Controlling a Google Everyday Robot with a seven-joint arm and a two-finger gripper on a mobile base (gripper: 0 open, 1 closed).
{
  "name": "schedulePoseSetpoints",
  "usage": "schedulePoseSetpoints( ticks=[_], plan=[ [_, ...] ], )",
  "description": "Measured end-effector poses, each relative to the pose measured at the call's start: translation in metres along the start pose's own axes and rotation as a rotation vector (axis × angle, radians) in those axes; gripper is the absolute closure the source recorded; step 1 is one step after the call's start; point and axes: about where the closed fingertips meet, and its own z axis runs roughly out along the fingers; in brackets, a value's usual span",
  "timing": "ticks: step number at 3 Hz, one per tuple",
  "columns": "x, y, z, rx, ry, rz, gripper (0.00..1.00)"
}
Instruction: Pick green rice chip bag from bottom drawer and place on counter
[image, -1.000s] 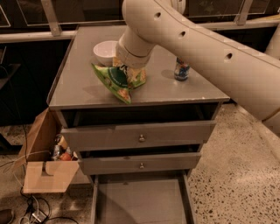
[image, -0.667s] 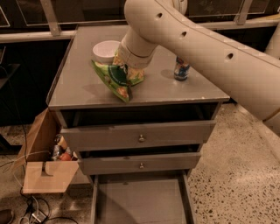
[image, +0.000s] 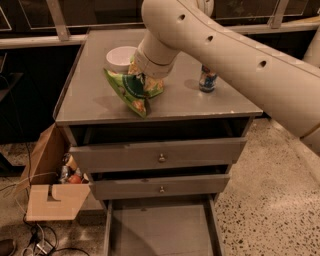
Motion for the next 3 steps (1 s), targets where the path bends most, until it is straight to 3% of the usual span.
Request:
schedulePoseSetpoints(
  ticks=[2,3],
  plan=[
    [0.0,0.0,0.0001,0.0,0.0,0.0,0.11],
    [0.0,0.0,0.0001,0.0,0.0,0.0,0.0]
  ],
)
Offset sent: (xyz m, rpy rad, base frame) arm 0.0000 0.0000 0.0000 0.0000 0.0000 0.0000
